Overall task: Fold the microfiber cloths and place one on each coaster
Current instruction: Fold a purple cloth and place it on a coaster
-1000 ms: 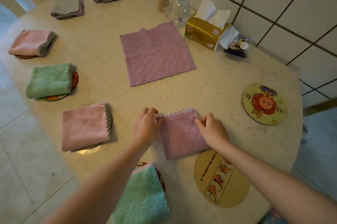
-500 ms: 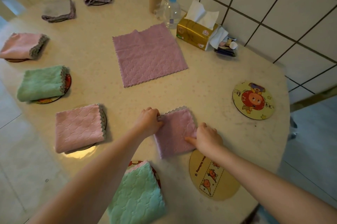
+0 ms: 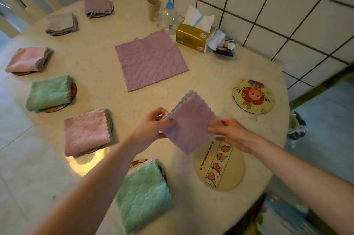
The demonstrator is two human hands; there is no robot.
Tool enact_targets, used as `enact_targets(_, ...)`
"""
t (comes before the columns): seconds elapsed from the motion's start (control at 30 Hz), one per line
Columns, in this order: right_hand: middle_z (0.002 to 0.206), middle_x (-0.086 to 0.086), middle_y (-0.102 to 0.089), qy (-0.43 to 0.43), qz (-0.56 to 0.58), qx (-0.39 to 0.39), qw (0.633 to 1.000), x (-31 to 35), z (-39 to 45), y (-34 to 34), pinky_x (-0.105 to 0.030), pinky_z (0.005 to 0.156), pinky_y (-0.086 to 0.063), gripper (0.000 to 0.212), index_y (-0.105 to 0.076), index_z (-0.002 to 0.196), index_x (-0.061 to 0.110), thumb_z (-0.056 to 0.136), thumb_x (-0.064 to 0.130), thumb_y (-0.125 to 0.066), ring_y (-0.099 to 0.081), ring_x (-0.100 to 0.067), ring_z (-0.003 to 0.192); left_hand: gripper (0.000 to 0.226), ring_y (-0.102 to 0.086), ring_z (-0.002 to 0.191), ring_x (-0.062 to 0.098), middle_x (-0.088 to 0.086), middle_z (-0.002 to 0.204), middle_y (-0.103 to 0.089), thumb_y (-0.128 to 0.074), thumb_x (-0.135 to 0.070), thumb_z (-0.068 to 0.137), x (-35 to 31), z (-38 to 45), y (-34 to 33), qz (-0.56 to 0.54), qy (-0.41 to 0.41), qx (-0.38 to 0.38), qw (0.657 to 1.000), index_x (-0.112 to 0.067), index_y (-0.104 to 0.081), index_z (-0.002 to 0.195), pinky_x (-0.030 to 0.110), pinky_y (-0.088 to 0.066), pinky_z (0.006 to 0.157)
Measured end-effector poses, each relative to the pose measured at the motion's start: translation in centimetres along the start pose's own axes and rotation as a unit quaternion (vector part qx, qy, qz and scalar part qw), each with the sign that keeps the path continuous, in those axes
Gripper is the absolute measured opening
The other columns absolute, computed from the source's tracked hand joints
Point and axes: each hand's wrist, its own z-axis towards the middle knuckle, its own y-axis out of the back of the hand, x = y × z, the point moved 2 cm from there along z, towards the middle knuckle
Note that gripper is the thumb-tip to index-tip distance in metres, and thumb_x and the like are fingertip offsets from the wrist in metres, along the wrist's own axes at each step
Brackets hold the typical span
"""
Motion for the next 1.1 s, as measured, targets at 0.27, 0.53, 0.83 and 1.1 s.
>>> enact_targets(0.27, 0.104, -0.011, -0.069, -0.004, -0.019, -0.06, 0.998, -1.5, -3.2, 4.9, -0.038, 0.08, -0.056, 0.024, -0.059, 0.105, 0.009, 0.083, 0.016, -0.069, -0.068, -0.026, 0.092, 0.033, -0.067, 0.075, 0.021, 0.01, 0.088, -0.065, -0.074, -0.003, 0.078, 6.9, -3.9, -6.8, 0.077, 0.101, -0.053, 0.991, -0.006, -0.053, 0.103, 0.034, -0.06, 0.072)
enact_targets(0.53, 0.098, -0.013, -0.064, -0.058, -0.165, -0.088, 0.981, -7.1, -2.5, 4.5, -0.04, 0.07, -0.055, 0.012, -0.054, 0.086, 0.014, 0.085, 0.013, -0.066, -0.063, -0.027, 0.086, 0.023, -0.054, 0.054, 0.016, 0.004, 0.069, -0.055, -0.071, -0.008, 0.079, 14.4, -5.3, -10.1, 0.155, 0.133, -0.124, 0.971, -0.015, -0.05, 0.084, 0.03, -0.049, 0.057)
enact_targets(0.83, 0.096, -0.001, -0.059, -0.018, -0.293, -0.159, 0.943, -7.2, -1.7, 4.4, -0.028, 0.076, -0.043, 0.032, -0.057, 0.107, 0.01, 0.081, 0.025, -0.07, -0.056, -0.02, 0.09, 0.028, -0.068, 0.077, 0.025, 0.008, 0.08, -0.071, -0.069, -0.025, 0.079, 14.7, -5.7, -10.0, 0.313, 0.142, -0.123, 0.931, -0.017, -0.049, 0.097, 0.034, -0.053, 0.064)
enact_targets(1.1, 0.108, -0.005, -0.057, 0.041, -0.362, -0.203, 0.909, -3.8, -0.1, 4.8, -0.031, 0.082, -0.047, 0.029, -0.054, 0.111, 0.012, 0.083, 0.014, -0.059, -0.055, -0.019, 0.095, 0.023, -0.054, 0.062, 0.011, -0.002, 0.085, -0.062, -0.06, -0.013, 0.084, 11.4, -4.4, -7.5, 0.38, 0.08, -0.119, 0.914, -0.018, -0.049, 0.104, 0.024, -0.043, 0.052)
